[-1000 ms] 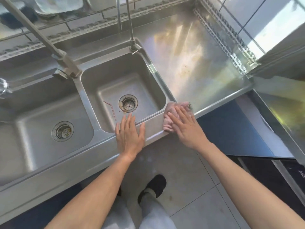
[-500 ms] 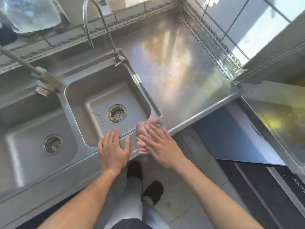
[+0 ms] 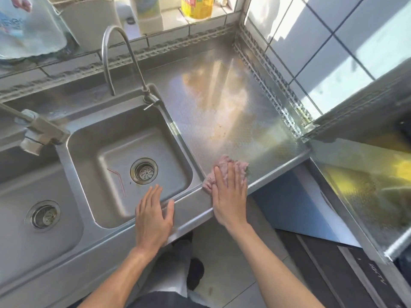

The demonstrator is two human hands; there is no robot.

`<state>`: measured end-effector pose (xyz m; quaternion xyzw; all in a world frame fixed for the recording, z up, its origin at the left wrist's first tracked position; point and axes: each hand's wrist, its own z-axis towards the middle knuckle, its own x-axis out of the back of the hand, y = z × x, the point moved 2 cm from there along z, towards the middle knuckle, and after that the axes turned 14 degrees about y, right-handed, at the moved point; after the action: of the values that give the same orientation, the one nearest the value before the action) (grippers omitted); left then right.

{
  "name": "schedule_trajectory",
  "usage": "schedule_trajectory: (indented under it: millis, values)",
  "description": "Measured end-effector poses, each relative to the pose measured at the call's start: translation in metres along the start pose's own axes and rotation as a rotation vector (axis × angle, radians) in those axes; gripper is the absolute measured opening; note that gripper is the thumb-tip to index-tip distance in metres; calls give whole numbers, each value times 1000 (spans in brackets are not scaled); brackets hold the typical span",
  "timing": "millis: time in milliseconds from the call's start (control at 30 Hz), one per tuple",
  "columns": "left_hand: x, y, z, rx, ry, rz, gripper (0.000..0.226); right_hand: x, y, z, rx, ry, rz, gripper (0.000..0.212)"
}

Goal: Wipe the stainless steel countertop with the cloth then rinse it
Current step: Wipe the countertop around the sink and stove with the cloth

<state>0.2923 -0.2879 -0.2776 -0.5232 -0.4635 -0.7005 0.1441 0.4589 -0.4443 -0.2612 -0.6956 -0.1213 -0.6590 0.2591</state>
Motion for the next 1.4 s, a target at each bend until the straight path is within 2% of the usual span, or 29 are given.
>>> schedule_trajectory:
  millis: [133,200,300,400,500,567,667,733,900,967,1067,1133,1200,1233,1300,1400]
  values:
    - [-28,55,35,-5,-50,-105,57,8,42,-15,345,-133,61,56]
    - [-43,80,50,36,-57,-145,61,18,78,-7,380,-175,12,55]
    - [-60,107,59,80,-48,-174,67,33,129,29,166,-169,-9,57]
    - [-70,111,54,25,-34,-94,69,41,157,81,-62,-107,-37,58]
    - [-77,107,52,-6,-21,-51,69,34,142,121,-312,-13,-64,57]
    - [-79,108,52,-10,-14,-39,70,24,110,129,-388,34,-39,57]
    - [-78,109,51,-13,-6,-34,70,9,65,105,-187,56,44,58]
    - [-77,110,52,-13,-4,-31,70,6,59,74,-32,17,47,59]
    - [-77,110,51,-18,-3,-18,69,26,126,51,332,-102,2,56]
    - [-77,109,51,-13,-3,-23,69,36,160,72,313,-119,-30,56]
    - [-77,111,51,0,2,-28,70,44,189,125,141,-88,-59,55]
    - [-75,114,53,37,14,-71,68,40,183,159,-17,-75,-35,62]
    - [-74,120,58,127,54,-162,64,34,158,178,-186,-39,21,57]
    - [-74,124,62,193,86,-208,63,29,143,179,-198,-13,46,55]
    - [-78,136,74,339,149,-258,61,19,110,167,-56,1,57,55]
    - [-87,150,92,478,227,-292,60,11,88,126,298,-51,76,56]
